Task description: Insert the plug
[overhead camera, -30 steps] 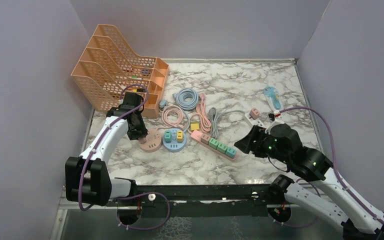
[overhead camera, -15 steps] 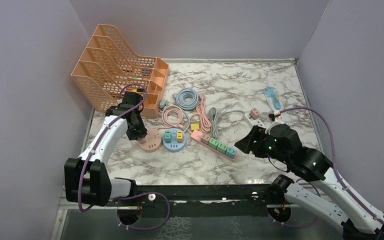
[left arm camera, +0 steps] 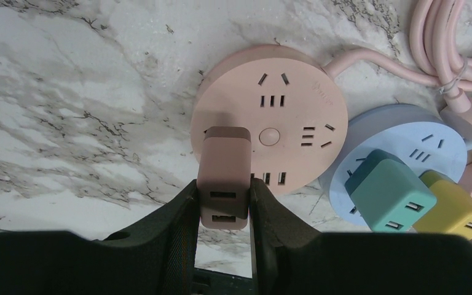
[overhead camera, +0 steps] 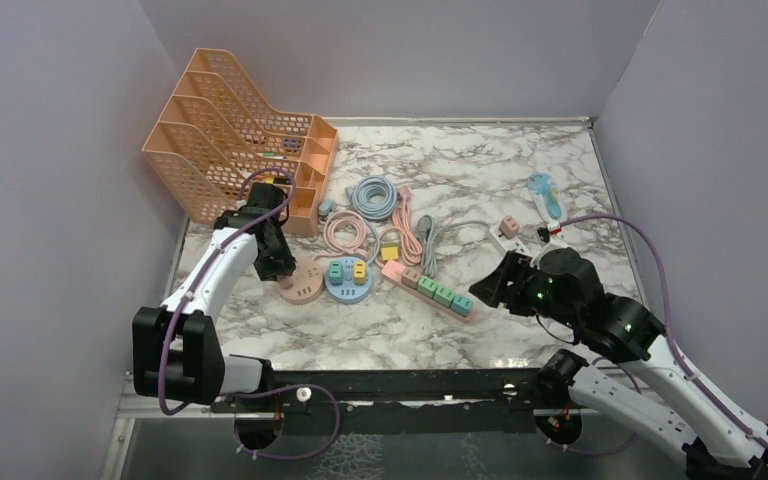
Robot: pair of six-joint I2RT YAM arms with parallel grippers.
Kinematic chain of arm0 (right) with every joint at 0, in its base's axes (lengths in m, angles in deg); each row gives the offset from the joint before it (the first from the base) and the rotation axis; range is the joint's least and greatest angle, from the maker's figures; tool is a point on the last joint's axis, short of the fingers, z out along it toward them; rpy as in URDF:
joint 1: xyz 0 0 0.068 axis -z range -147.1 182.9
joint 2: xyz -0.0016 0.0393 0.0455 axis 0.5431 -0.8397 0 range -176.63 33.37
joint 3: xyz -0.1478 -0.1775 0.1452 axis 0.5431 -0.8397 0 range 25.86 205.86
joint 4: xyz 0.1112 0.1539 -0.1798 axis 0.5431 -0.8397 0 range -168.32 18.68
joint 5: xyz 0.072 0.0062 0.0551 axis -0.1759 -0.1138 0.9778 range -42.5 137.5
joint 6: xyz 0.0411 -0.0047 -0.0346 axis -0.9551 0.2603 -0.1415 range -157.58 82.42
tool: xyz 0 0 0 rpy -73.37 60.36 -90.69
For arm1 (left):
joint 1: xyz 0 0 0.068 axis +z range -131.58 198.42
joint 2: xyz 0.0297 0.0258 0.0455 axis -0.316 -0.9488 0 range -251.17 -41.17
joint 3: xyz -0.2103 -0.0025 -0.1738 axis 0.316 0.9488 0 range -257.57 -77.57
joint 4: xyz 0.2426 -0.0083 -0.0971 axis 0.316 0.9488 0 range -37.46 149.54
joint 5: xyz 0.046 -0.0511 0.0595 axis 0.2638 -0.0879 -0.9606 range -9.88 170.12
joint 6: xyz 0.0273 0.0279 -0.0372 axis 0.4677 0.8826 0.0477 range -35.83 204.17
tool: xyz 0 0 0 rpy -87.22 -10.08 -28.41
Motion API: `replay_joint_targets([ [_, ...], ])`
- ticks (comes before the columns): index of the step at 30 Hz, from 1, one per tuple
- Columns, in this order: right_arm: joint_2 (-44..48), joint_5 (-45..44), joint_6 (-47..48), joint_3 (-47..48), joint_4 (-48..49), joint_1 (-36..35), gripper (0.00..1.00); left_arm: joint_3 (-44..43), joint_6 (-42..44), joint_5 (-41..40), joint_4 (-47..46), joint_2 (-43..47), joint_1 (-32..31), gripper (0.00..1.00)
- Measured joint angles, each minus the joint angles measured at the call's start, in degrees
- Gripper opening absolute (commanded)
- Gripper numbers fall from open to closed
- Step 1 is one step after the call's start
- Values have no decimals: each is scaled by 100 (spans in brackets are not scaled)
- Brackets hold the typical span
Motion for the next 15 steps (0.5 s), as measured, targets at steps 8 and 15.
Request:
replay_joint_targets([
  [8,9,-4,0,0,-7,0,63,111,-26,37,-254,-214,0,0],
  [15,24,-15,-2,-2,-13,0,63,107,-42,7,-304,-273,0,0],
])
